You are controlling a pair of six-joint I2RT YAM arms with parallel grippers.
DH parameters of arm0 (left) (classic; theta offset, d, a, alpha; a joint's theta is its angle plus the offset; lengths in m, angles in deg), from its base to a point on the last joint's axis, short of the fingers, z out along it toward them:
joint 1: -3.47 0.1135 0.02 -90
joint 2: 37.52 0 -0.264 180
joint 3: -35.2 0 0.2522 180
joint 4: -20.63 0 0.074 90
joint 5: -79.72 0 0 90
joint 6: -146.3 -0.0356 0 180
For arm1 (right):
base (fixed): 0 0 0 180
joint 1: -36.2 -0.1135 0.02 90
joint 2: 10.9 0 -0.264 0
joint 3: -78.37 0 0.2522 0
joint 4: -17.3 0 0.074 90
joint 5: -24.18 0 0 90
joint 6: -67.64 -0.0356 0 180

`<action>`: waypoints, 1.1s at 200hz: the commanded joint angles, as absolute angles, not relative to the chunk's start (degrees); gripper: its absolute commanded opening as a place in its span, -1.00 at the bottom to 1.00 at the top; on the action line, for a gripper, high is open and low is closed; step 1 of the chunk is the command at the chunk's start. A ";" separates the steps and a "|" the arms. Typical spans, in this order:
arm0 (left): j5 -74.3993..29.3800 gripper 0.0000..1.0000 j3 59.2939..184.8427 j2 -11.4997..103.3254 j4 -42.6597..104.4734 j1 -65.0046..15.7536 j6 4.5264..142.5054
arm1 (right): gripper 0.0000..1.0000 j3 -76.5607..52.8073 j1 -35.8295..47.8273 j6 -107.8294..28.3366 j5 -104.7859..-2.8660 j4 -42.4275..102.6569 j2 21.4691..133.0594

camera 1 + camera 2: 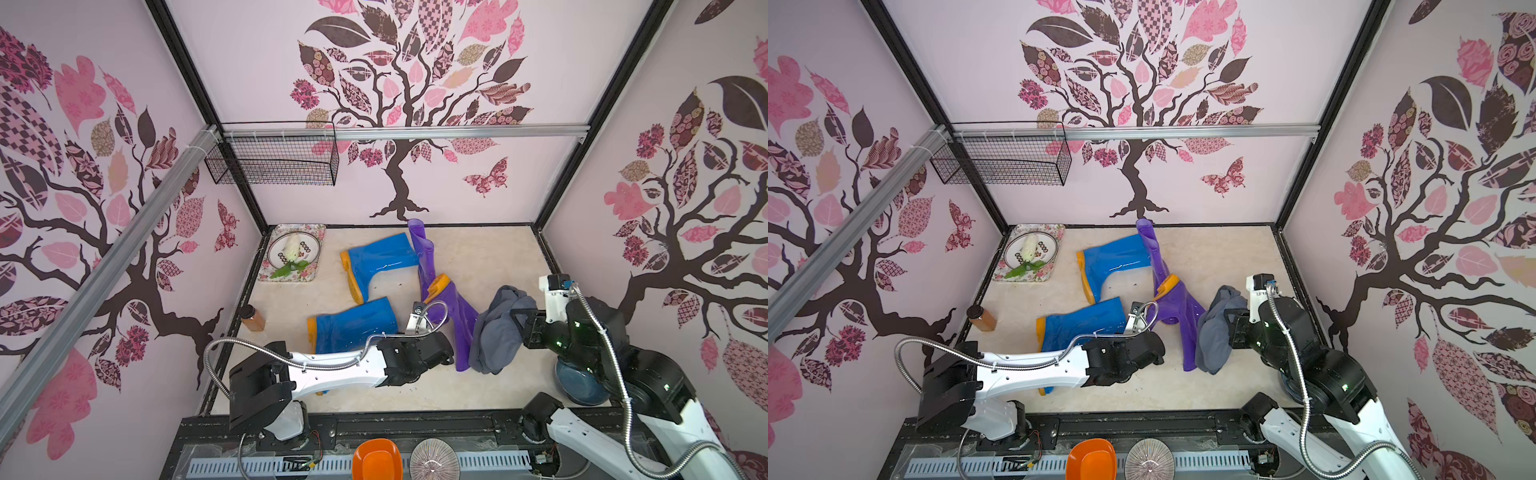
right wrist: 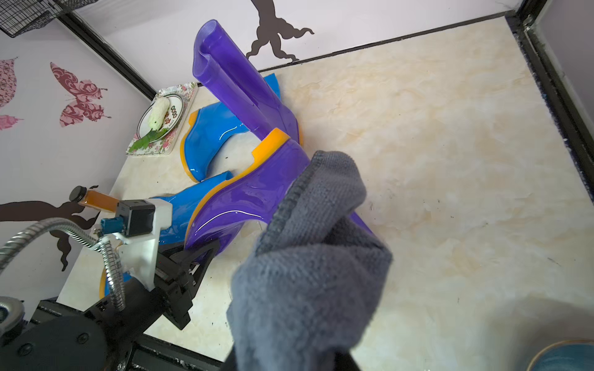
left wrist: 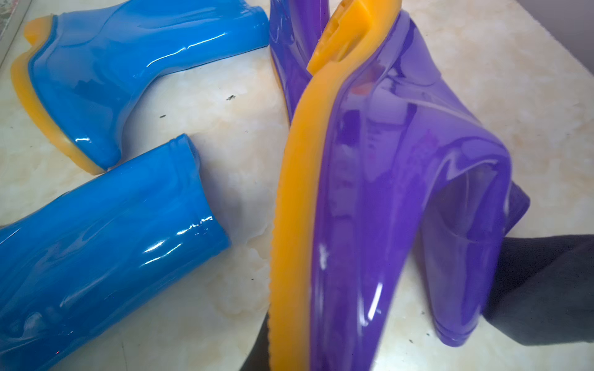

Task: Wipe the rubber boots with a cloth
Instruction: Place the rubber boot at the center of the board.

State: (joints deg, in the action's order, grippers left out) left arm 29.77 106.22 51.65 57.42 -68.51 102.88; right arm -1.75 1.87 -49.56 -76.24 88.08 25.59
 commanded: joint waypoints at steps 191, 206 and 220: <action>25.83 -1.00 128.26 49.12 67.11 -75.61 106.14 | -1.00 -27.79 1.75 -42.00 -88.02 88.28 33.31; 24.54 -1.00 129.15 48.02 66.51 -75.57 107.59 | -1.00 -29.35 1.73 -41.66 -88.58 88.28 34.07; 24.48 -1.00 130.27 47.56 66.28 -76.09 108.28 | -1.00 -30.19 1.80 -41.53 -88.81 88.11 34.71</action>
